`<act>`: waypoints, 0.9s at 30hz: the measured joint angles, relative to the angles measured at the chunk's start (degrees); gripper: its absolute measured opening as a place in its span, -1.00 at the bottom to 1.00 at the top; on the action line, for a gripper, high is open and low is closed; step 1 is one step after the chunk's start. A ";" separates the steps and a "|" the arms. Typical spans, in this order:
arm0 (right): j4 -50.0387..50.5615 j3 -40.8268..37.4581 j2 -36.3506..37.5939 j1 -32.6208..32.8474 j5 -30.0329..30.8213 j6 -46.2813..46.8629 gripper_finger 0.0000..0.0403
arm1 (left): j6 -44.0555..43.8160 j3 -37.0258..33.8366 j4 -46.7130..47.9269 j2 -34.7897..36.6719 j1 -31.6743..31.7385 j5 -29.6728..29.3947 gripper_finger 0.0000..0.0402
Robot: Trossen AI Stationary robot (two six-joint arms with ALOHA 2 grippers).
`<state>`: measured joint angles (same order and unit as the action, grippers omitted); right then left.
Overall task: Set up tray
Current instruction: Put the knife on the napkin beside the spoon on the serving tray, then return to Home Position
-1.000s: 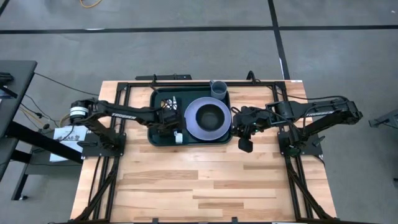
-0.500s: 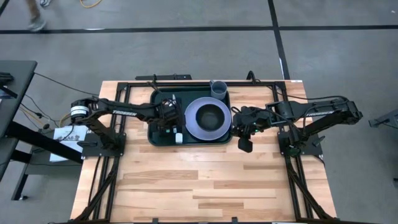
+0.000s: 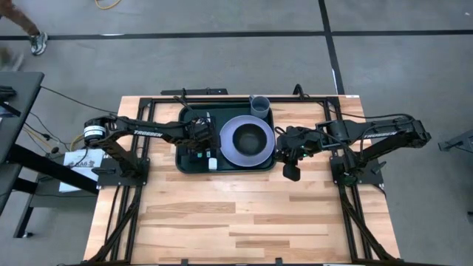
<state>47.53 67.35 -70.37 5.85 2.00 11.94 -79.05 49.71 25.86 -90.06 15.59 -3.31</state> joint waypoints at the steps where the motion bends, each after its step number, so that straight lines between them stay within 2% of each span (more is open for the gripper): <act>1: 0.00 0.00 0.00 0.00 0.00 0.00 -0.70 | 0.00 0.00 -0.01 0.00 0.00 0.00 -0.70; 14: -0.02 0.00 -0.01 0.00 0.00 0.06 -0.70 | 0.14 0.00 -0.17 0.02 -0.04 -0.02 -0.51; 18: -0.02 0.00 0.00 0.00 0.00 0.04 -0.70 | 4.12 0.00 -4.28 0.83 -1.02 -0.29 -0.50; 24: -1.63 -1.93 1.43 0.99 -0.05 -4.19 -0.70 | 9.81 0.00 -11.48 5.54 -4.98 -5.20 -0.50; 27: -9.24 -6.33 6.13 2.67 -0.94 -4.94 -0.70 | 13.12 0.00 -13.91 9.21 -8.02 -7.35 -0.50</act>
<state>38.29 61.02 -64.24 8.52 1.06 7.01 -65.93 49.71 11.95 -80.85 7.58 -10.66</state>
